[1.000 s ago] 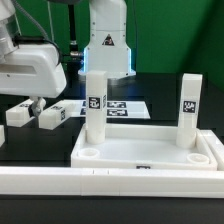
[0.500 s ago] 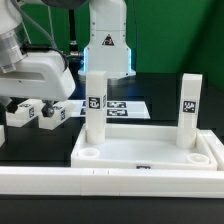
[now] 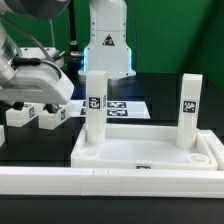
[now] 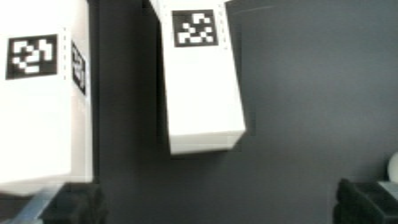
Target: Assemble desk
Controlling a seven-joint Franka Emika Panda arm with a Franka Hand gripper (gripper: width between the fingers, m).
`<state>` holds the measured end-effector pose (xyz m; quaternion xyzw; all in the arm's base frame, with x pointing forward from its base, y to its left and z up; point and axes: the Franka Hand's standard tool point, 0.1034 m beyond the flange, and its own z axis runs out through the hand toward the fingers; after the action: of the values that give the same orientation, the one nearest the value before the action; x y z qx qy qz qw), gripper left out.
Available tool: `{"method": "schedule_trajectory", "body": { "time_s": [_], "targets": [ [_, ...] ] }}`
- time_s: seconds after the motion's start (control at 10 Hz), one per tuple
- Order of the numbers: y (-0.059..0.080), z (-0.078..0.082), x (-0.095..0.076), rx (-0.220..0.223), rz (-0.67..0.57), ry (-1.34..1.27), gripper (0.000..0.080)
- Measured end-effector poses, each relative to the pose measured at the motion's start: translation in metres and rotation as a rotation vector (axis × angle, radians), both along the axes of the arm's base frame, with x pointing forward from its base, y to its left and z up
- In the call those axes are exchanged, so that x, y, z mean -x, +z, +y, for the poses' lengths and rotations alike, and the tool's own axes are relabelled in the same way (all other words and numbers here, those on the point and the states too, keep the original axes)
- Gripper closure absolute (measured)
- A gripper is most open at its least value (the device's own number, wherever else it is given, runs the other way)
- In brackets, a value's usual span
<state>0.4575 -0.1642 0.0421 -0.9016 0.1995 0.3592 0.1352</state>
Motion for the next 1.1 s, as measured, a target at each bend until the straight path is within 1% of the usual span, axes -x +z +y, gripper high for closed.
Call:
{"method": "schedule_trajectory", "body": {
  "time_s": [0.1, 0.2, 0.3, 0.4, 0.6, 0.8, 1.0, 1.1],
  "targets": [
    [-0.002, 0.000, 0.001, -0.027, 0.052, 0.004, 0.0150],
    [-0.004, 0.005, 0.003, -0.045, 0.083, 0.013, 0.0150],
    [-0.004, 0.008, 0.009, -0.075, 0.139, 0.015, 0.0150],
    [-0.008, 0.005, 0.008, -0.079, 0.154, 0.015, 0.0150],
    [-0.011, 0.004, 0.005, -0.068, 0.139, 0.016, 0.0150],
    [-0.016, 0.009, 0.010, -0.071, 0.149, 0.018, 0.0150],
    [-0.026, 0.016, 0.017, -0.071, 0.155, 0.019, 0.0150],
    [-0.029, 0.018, 0.019, -0.071, 0.156, 0.020, 0.0150]
  ]
}}
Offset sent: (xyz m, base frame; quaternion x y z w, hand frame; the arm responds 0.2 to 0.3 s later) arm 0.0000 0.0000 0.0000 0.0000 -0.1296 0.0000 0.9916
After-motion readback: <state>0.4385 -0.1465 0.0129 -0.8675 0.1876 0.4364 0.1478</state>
